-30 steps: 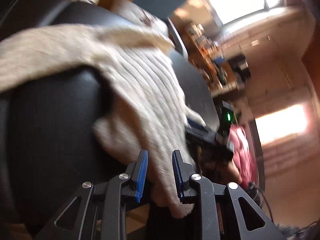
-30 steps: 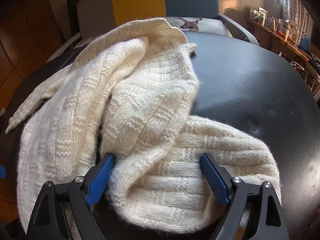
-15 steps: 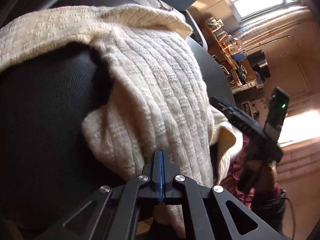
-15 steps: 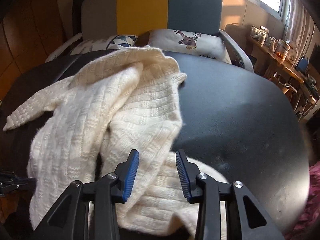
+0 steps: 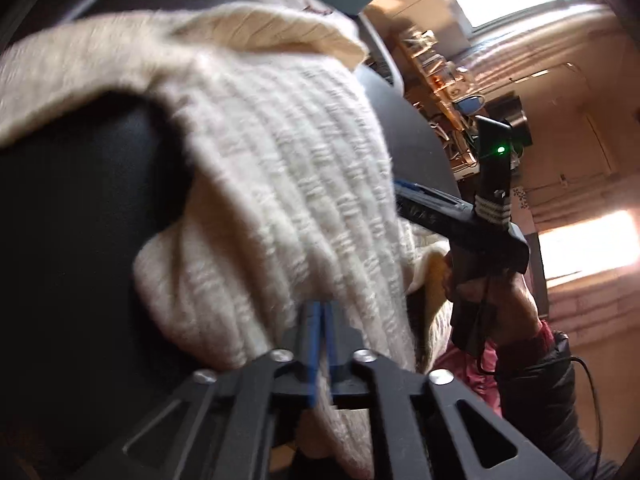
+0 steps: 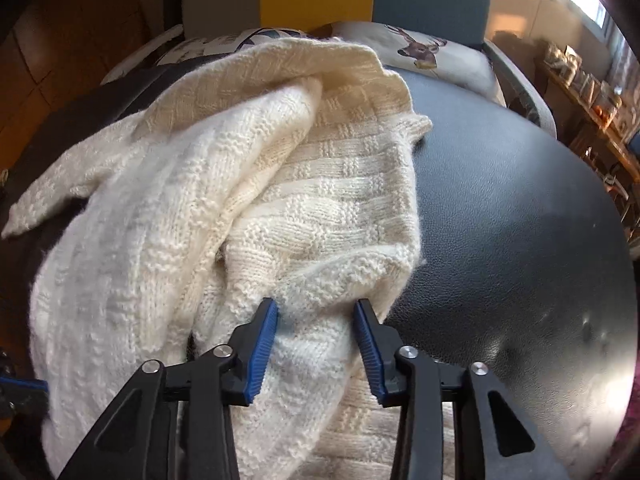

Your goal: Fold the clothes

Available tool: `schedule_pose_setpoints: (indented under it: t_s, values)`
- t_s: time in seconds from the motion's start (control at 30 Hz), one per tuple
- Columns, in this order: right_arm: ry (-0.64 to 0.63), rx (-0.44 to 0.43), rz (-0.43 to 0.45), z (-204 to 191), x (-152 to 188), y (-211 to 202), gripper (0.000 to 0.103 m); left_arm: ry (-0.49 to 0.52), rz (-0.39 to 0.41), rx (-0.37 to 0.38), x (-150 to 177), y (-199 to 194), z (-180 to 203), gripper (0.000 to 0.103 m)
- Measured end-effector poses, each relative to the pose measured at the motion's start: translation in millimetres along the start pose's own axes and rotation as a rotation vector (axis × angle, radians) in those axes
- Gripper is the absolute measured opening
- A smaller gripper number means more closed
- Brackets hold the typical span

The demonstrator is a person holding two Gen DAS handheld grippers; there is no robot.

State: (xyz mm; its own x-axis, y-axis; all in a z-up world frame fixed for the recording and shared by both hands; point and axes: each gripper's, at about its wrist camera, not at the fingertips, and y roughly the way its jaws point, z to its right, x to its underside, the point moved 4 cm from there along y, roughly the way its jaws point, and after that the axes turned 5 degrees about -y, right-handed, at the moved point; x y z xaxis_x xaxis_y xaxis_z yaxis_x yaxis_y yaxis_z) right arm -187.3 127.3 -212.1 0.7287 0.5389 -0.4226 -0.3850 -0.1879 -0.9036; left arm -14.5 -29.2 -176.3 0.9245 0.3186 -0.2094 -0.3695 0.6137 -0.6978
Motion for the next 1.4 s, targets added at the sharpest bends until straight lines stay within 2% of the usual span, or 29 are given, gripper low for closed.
schedule_pose_setpoints:
  t_s: [0.13, 0.2, 0.27, 0.3, 0.37, 0.4, 0.47, 0.5, 0.53, 0.6, 0.7, 0.73, 0.8, 0.87, 0.97, 1.07, 1.13, 1.17, 1.23, 1.3, 1.4]
  values:
    - [-0.104, 0.113, 0.003, -9.7, 3.5, -3.3, 0.021, -0.036, 0.114, 0.100, -18.2, -40.9, -1.4, 0.000]
    - [-0.134, 0.179, 0.008, -10.3, 4.7, -7.5, 0.006, -0.044, 0.197, 0.094, -29.2, -72.4, -11.9, 0.000]
    - [-0.150, 0.223, 0.027, -10.7, 6.1, -15.9, 0.005, -0.054, 0.271, 0.074, -41.0, -101.5, -25.9, 0.000]
    - [-0.150, 0.236, 0.040, -9.4, 6.8, -22.0, 0.005, -0.054, 0.282, 0.059, -45.8, -110.1, -32.6, 0.000]
    - [-0.142, 0.274, 0.069, 1.9, 7.6, -37.9, 0.005, -0.045, 0.280, 0.020, -49.9, -124.4, -47.7, 0.000]
    - [-0.128, 0.287, 0.070, 8.1, 6.8, -42.1, 0.005, -0.039, 0.253, 0.014, -47.3, -124.1, -52.5, 0.000]
    - [-0.091, 0.297, 0.054, 18.5, 9.6, -43.0, 0.005, -0.041, 0.179, 0.052, -33.1, -112.8, -56.4, 0.001]
    - [-0.069, 0.292, 0.042, 22.9, 11.6, -42.4, 0.005, -0.032, 0.141, 0.069, -23.6, -105.5, -54.2, 0.004]
    - [-0.018, 0.238, 0.047, 26.6, 15.8, -42.8, 0.005, -0.014, 0.089, 0.084, -13.4, -91.5, -49.4, 0.008]
    - [0.086, 0.129, 0.056, 34.0, 23.9, -43.9, 0.024, -0.012, -0.015, 0.128, 7.2, -62.4, -39.4, 0.025]
    - [0.236, -0.088, 0.114, 32.8, 41.0, -57.9, 0.024, -0.049, -0.095, 0.180, 19.5, -27.4, -29.4, 0.039]
    - [0.279, -0.155, 0.135, 30.9, 47.2, -63.5, 0.025, -0.055, -0.105, 0.179, 20.7, -18.9, -26.9, 0.040]
    - [0.291, -0.180, 0.137, 26.8, 56.4, -64.8, 0.032, -0.054, -0.108, 0.159, 20.1, -9.3, -24.0, 0.044]
    - [0.283, -0.184, 0.115, 19.6, 64.7, -60.0, 0.033, -0.046, -0.109, 0.140, 17.5, -1.9, -22.3, 0.044]
    - [0.299, -0.207, 0.110, 14.2, 69.4, -51.5, 0.033, -0.016, -0.081, 0.103, 12.7, -0.1, -19.8, 0.015]
    - [0.325, -0.225, 0.133, 18.5, 54.2, -47.8, 0.033, -0.016, -0.056, 0.120, 8.1, -4.9, -17.7, 0.011]
    - [0.313, -0.240, 0.099, 17.3, 43.0, -40.1, 0.033, -0.010, -0.036, 0.138, 4.0, -11.3, -15.1, 0.010]
    - [0.279, -0.225, 0.057, 14.1, 38.5, -32.7, 0.033, -0.013, -0.024, 0.154, 0.4, -16.5, -13.7, 0.010]
    - [0.117, -0.132, -0.004, 1.2, 31.7, -21.2, 0.032, -0.013, 0.027, 0.190, -11.5, -35.7, -10.3, 0.010]
    - [-0.033, -0.007, -0.035, -11.7, 29.3, -20.3, 0.012, -0.024, 0.097, 0.237, -27.7, -64.5, -10.1, 0.009]
    - [-0.228, 0.171, -0.080, -25.5, 26.8, -20.5, 0.004, -0.039, 0.209, 0.263, -52.8, -112.4, -21.0, 0.009]
